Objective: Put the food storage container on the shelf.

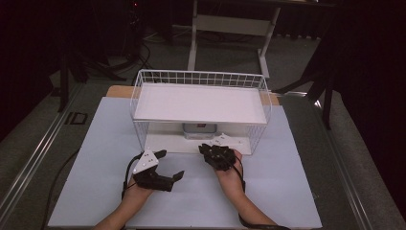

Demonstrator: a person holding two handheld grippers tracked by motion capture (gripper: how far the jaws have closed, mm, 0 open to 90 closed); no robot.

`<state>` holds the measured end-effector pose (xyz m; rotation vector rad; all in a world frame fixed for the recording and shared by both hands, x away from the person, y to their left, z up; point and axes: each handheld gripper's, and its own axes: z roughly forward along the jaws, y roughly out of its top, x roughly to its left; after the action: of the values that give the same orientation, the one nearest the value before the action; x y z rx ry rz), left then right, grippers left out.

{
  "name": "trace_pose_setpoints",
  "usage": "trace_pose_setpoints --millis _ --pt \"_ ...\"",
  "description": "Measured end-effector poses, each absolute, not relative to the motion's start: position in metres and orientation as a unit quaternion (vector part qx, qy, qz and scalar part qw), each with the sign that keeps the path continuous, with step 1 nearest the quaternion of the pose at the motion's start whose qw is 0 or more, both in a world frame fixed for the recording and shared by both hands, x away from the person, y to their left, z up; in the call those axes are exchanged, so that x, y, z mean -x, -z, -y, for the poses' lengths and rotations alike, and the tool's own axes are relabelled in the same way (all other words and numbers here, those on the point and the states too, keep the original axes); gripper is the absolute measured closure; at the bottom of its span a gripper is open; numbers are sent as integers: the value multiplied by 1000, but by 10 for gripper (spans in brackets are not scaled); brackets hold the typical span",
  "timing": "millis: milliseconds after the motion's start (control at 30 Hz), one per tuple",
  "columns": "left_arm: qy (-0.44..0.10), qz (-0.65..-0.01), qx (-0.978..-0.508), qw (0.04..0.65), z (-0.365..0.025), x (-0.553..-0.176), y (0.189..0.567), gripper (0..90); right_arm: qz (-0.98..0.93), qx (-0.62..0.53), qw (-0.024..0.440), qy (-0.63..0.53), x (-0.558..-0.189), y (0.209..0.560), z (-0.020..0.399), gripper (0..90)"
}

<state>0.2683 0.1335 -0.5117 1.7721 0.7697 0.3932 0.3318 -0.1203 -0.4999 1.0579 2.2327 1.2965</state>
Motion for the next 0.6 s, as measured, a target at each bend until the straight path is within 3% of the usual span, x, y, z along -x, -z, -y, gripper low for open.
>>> trace_pose_setpoints --millis 67,133,300,400,600 --pt "-172 -319 -748 555 -132 -267 508 19 -789 -368 179 -458 -326 498 124 676" --pt "-190 -310 -756 544 -131 -267 503 20 -787 -357 179 -470 -319 496 130 483" --pt "-179 -299 -756 554 -130 -266 492 19 -773 -355 174 -496 -313 494 139 192" --pt "-167 -287 -759 560 -131 -263 487 19 -773 -343 172 -506 -309 494 143 134" --pt "-162 -285 -758 564 -142 -257 485 19 -768 -346 175 -510 -302 494 154 139"
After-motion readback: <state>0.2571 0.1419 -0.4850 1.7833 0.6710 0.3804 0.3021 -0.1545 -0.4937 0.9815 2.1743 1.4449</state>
